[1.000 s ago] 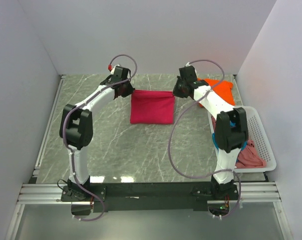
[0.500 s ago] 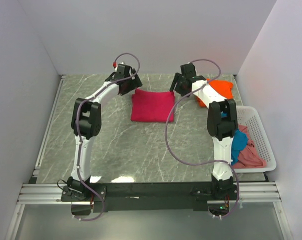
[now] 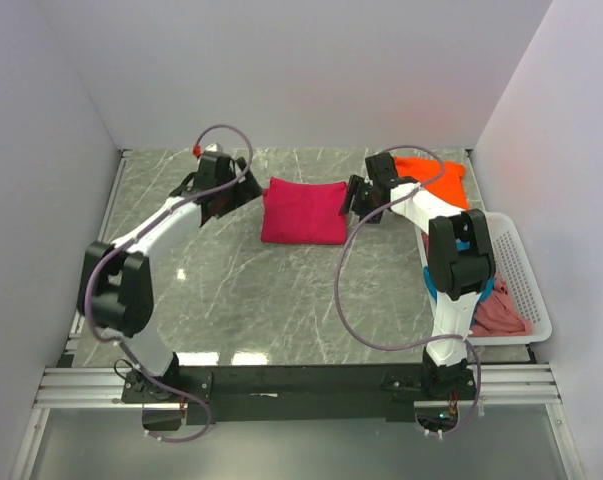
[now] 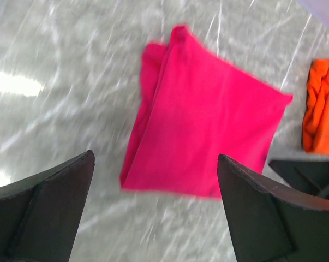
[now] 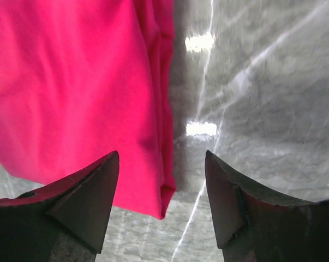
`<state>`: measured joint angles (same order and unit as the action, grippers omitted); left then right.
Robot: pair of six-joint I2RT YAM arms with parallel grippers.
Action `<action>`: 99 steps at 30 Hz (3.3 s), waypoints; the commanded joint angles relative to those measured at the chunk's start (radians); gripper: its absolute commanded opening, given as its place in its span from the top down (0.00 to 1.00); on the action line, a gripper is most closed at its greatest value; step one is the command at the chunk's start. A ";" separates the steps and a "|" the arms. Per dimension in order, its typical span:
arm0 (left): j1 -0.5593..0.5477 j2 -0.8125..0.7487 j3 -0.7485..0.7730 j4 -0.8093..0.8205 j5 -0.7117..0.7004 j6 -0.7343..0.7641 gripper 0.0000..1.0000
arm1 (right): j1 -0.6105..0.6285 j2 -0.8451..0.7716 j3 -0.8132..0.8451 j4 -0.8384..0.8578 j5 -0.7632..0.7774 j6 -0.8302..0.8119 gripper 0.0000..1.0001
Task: Fold and stack the t-shirts
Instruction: Neatly place the folded tshirt to the corner
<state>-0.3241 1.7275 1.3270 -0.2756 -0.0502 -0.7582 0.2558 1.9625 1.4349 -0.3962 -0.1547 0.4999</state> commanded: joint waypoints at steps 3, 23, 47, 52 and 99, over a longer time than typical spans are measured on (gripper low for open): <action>-0.001 -0.149 -0.207 0.024 0.012 -0.056 0.01 | 0.026 0.018 0.013 -0.006 0.004 -0.020 0.33; -0.001 -0.417 -0.451 -0.065 -0.086 -0.087 0.01 | 0.112 0.246 0.232 -0.185 0.127 -0.029 0.66; -0.001 -0.430 -0.413 -0.100 -0.135 -0.095 0.01 | 0.086 0.161 0.460 -0.170 0.926 -0.584 1.00; -0.003 -0.424 -0.405 -0.112 -0.143 -0.099 0.01 | 0.051 0.131 0.455 -0.122 1.017 -0.671 1.00; -0.001 -0.388 -0.385 -0.112 -0.128 -0.109 0.01 | -0.242 0.038 0.625 -0.210 0.589 -0.459 1.00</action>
<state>-0.3241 1.3331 0.8993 -0.3943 -0.1810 -0.8593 0.0689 2.0529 2.0727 -0.6289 0.4942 0.0010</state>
